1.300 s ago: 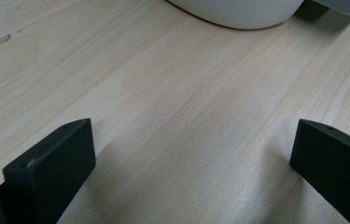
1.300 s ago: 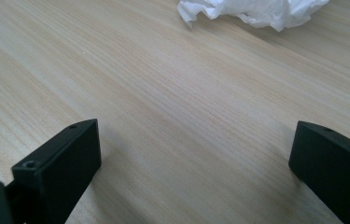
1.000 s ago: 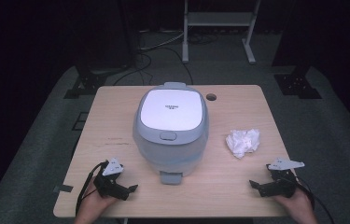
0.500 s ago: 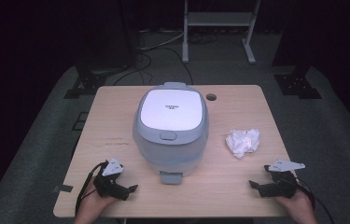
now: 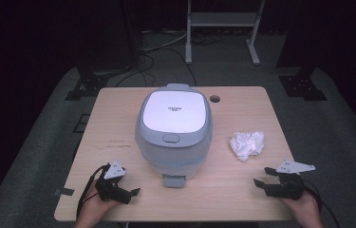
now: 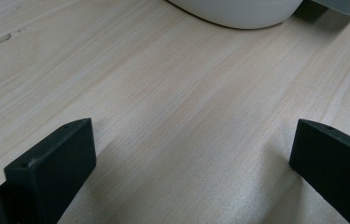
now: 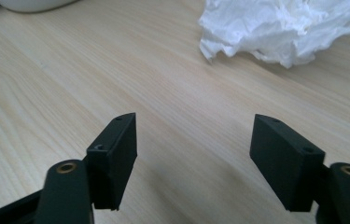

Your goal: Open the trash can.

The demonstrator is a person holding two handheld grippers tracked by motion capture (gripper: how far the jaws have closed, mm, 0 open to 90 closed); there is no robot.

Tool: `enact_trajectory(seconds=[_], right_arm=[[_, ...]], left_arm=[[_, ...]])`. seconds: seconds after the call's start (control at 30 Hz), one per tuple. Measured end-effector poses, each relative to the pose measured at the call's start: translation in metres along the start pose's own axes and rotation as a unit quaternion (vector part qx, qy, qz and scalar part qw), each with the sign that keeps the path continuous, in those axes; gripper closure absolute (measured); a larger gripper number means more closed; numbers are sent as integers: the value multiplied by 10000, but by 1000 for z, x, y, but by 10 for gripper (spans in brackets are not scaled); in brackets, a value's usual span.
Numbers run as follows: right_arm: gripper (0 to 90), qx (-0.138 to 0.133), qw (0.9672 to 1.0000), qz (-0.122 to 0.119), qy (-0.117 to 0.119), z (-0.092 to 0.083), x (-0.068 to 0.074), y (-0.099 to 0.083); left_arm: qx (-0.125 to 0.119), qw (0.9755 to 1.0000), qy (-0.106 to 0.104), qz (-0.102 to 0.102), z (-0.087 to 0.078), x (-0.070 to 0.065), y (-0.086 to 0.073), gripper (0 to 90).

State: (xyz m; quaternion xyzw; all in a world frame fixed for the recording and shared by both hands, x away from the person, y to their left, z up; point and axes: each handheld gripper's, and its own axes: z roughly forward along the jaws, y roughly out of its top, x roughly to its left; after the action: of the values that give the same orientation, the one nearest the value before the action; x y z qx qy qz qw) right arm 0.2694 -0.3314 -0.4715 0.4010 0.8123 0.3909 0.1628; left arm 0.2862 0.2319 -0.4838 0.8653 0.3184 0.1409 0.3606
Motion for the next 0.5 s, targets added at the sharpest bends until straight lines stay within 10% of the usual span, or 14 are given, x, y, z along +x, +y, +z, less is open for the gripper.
enact_trajectory(seconds=[0.5], right_arm=[[220,226,9997,2,76,7,0,-2]], left_arm=[[-637,9972,-397,1,-33,-3,16,370]])
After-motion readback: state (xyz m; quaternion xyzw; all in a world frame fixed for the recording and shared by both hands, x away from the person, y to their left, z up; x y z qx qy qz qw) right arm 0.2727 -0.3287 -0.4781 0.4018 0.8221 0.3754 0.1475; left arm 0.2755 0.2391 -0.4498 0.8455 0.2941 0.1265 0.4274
